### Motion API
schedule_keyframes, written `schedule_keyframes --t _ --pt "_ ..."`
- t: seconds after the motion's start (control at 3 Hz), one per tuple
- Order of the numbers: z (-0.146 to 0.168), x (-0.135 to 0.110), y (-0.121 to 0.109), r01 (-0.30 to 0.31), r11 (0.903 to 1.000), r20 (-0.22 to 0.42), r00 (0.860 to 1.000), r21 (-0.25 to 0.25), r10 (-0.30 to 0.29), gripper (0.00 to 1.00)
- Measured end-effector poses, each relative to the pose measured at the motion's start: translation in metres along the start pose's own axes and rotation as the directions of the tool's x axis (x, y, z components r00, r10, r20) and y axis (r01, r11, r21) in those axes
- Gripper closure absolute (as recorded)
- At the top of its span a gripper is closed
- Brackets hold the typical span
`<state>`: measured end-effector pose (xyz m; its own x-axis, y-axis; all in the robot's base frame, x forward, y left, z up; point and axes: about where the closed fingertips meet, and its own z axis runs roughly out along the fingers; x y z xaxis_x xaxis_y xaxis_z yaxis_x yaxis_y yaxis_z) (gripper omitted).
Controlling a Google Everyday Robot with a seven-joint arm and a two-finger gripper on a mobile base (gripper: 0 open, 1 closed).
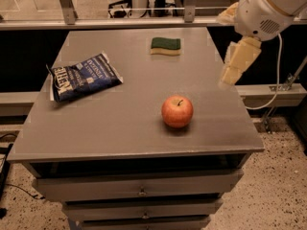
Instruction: Move sponge near apple
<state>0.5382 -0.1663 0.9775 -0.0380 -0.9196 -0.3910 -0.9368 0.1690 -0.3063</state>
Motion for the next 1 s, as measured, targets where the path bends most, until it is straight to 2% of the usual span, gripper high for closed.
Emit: schedule_keyframes --t 0.33,0.67,1.0 --pt "0.035 -0.018 -0.043 0.006 0.9995 0.096 0.995 0.029 -0.009 0.0" --pt "0.063 -0.02 -0.078 -0.037 0.9969 0.162 0.986 0.069 0.026 0.0" --pt "0.063 -0.02 -0.078 -0.037 0.997 0.162 0.986 0.069 0.026 0.0"
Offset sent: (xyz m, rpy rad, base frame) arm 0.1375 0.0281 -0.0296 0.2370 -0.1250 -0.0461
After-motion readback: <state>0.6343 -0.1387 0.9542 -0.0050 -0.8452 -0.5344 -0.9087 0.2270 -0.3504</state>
